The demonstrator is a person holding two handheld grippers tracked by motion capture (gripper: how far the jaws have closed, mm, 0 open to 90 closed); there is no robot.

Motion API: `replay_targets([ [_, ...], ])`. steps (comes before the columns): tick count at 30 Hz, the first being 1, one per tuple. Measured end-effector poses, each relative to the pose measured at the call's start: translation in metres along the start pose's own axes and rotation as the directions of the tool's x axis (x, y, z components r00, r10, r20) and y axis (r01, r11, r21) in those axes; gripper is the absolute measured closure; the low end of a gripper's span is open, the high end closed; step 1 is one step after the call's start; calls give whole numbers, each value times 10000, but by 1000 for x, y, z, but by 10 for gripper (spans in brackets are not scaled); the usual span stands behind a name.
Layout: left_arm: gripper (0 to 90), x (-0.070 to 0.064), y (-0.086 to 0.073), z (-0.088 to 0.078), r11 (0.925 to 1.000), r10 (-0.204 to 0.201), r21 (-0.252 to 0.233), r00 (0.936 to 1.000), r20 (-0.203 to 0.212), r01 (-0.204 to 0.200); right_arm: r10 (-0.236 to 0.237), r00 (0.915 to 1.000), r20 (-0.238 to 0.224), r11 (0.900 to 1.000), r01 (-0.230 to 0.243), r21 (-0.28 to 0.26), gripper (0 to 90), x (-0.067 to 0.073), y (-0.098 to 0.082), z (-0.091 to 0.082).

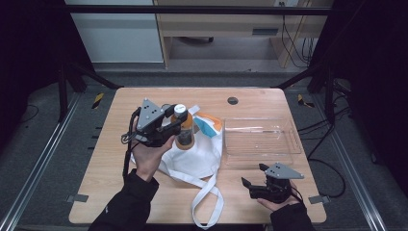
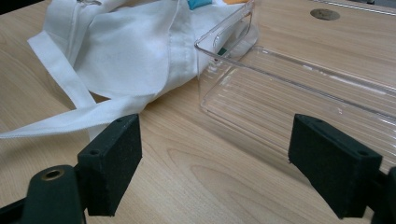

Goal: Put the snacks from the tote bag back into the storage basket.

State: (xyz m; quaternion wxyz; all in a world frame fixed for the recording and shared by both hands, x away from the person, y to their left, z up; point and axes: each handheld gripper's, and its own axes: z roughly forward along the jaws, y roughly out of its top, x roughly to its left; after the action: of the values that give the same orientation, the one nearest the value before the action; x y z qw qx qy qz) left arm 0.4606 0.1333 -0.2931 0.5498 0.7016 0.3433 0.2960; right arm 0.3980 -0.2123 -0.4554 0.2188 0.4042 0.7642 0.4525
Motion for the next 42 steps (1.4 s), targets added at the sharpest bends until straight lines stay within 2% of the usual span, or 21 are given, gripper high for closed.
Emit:
replay_targets([
  [23, 585, -35, 23, 35, 9999, -71, -121, 9974, 718, 80, -23, 10000, -69, 10000, 23, 0, 173, 0, 0, 0],
  [42, 585, -64, 31, 68, 10000, 70, -68, 9940, 1093, -63, -84, 9998, -153, 10000, 83, -31, 174, 0, -1, 1],
])
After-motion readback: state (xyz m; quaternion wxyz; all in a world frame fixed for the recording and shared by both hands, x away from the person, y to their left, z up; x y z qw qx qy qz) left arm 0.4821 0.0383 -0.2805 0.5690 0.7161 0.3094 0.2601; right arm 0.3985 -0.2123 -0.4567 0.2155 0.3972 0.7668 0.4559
